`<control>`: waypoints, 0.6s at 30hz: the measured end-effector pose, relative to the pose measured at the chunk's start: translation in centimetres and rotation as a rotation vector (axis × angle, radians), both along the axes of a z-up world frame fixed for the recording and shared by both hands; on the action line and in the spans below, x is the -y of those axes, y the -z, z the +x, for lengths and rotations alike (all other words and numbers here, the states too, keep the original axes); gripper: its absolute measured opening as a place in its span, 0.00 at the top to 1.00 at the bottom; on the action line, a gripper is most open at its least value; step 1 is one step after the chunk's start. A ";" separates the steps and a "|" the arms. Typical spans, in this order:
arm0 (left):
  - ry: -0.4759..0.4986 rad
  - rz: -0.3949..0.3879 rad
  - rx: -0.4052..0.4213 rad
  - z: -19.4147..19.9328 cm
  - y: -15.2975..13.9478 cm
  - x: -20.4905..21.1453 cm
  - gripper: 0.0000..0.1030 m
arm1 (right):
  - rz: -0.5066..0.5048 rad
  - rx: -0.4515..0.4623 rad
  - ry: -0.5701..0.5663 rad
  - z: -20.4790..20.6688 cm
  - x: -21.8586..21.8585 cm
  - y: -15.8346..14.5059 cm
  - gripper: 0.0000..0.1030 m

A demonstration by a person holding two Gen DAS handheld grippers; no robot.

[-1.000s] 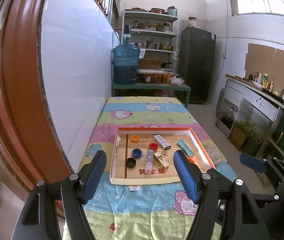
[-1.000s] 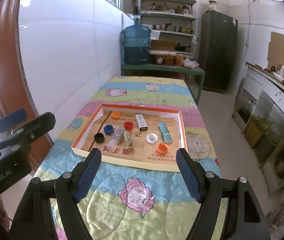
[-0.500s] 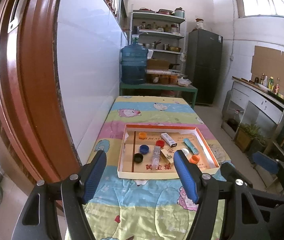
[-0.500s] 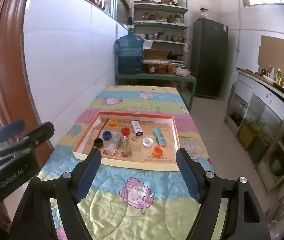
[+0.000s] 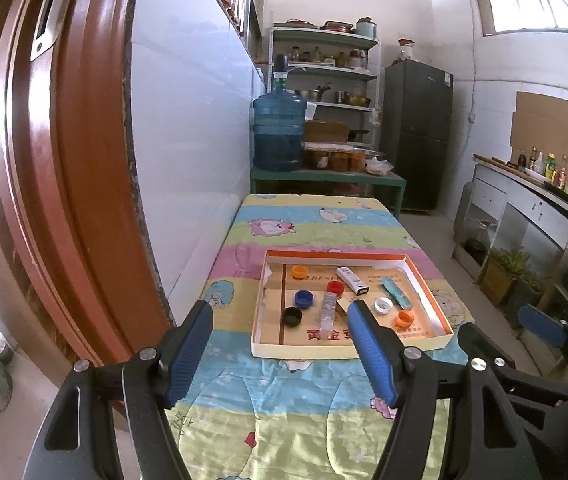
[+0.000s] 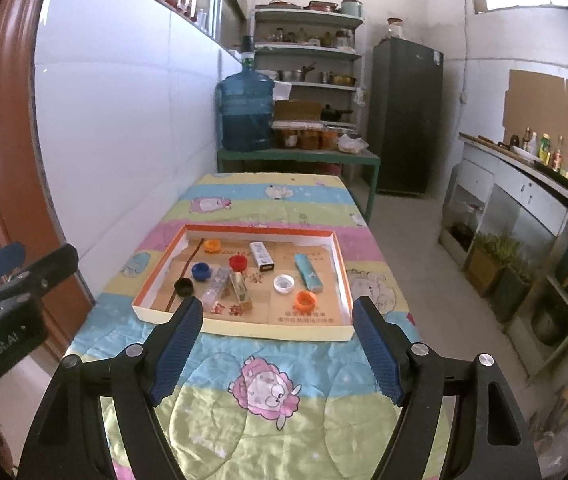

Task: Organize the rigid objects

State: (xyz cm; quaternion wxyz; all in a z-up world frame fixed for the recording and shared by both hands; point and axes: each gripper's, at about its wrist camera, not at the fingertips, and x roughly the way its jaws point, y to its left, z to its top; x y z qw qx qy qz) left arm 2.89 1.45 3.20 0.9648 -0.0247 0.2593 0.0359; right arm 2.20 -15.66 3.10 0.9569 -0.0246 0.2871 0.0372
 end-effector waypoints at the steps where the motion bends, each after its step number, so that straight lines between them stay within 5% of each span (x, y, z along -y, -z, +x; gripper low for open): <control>1: 0.000 0.000 -0.002 0.0 0.1 -0.1 0.32 | 0.001 0.000 0.000 0.0 0.0 0.0 0.24; 18: -0.005 0.008 -0.022 0.7 1.0 -0.3 0.32 | -0.012 0.013 0.006 0.2 0.0 0.4 0.24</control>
